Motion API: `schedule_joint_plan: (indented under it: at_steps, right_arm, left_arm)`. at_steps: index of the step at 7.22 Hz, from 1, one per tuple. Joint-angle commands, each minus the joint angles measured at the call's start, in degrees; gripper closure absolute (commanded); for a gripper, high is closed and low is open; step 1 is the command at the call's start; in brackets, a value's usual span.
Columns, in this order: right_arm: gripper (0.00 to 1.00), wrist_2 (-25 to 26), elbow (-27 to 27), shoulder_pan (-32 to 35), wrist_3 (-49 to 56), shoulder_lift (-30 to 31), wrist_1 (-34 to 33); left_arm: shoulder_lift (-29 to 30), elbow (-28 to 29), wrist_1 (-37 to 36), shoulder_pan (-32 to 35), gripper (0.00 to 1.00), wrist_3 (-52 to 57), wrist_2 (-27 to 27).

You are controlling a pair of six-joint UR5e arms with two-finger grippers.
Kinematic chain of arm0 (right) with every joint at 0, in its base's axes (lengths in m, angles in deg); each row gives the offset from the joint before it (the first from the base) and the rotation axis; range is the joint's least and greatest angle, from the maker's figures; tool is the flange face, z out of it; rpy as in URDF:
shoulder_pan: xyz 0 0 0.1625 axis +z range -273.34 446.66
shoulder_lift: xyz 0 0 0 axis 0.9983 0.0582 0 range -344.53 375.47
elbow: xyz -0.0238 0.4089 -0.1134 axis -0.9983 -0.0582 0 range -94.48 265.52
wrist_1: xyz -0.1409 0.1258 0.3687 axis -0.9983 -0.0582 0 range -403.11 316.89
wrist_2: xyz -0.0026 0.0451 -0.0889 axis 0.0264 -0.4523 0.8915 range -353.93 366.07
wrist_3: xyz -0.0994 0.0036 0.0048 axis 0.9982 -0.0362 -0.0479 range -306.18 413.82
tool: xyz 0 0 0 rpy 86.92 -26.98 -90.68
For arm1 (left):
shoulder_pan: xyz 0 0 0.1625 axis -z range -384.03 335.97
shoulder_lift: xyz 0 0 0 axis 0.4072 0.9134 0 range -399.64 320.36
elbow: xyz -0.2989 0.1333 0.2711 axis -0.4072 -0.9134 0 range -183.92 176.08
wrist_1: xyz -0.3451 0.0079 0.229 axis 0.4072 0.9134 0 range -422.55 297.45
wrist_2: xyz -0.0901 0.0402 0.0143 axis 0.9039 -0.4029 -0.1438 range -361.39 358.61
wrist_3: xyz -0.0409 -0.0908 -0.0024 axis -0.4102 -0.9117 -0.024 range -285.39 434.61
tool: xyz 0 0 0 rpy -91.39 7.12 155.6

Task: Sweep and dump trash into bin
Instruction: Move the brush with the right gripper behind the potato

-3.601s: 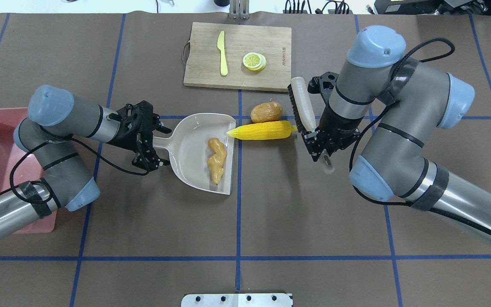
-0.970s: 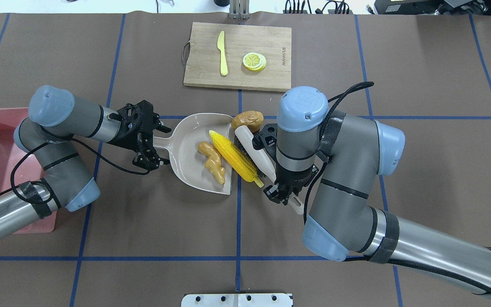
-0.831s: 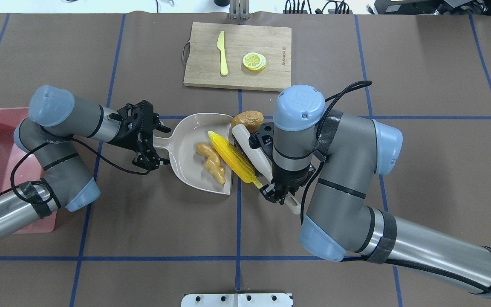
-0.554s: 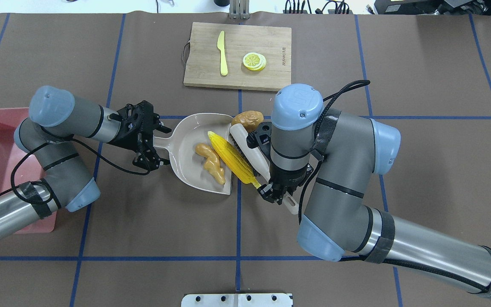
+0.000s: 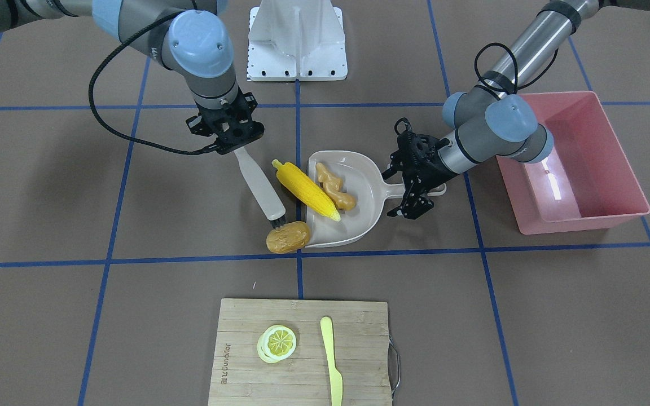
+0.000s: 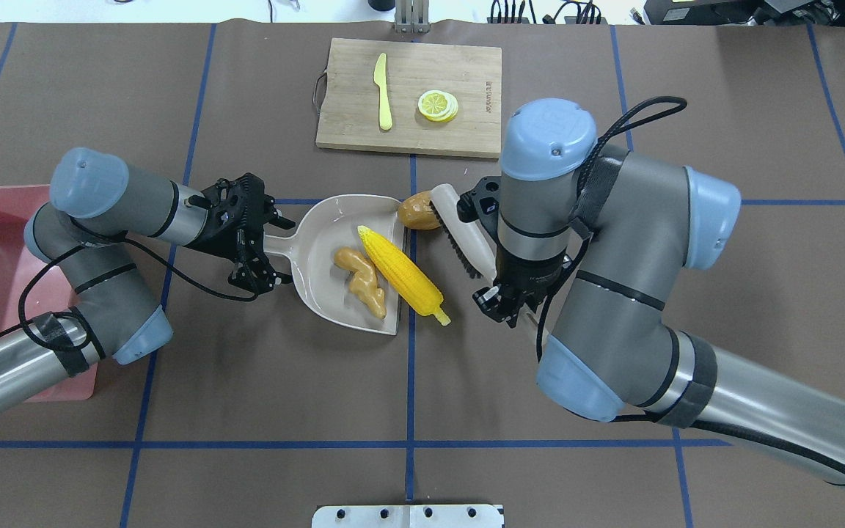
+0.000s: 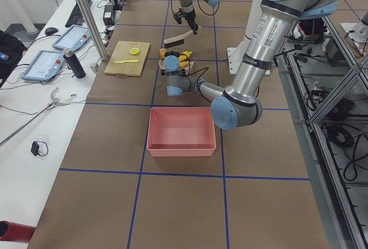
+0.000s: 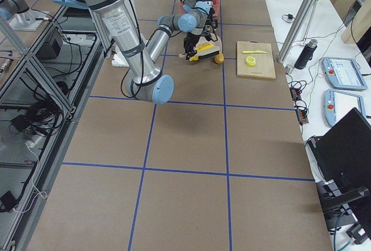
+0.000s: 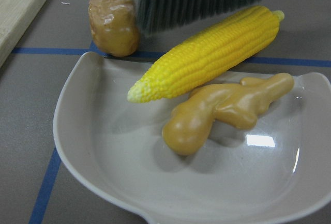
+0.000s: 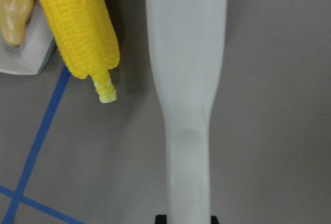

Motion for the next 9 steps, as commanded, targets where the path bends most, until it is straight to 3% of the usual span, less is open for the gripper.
schedule_joint_plan:
  at_steps: [1, 4, 7, 9]
  right_arm:
    - [1.00, 3.1, 0.4, 1.6, 2.3, 1.5, -2.5]
    - [1.00, 4.8, -11.8, 1.6, 4.0, -3.2, 6.9]
    - [1.00, 4.7, -16.0, 0.5, 3.7, -4.0, 12.5]
    - [1.00, 3.2, -15.8, -1.0, 2.0, -4.6, 13.0]
  left_arm:
    - [0.0, 0.0, 0.0, 0.0, 0.03, 0.0, 0.0]
    - [0.1, 0.0, -0.1, 0.0, 0.03, 0.0, -0.1]
    - [0.0, 0.0, -0.2, -0.2, 0.03, 0.1, -0.1]
    - [0.0, 0.0, -0.2, -0.2, 0.03, 0.0, -0.1]
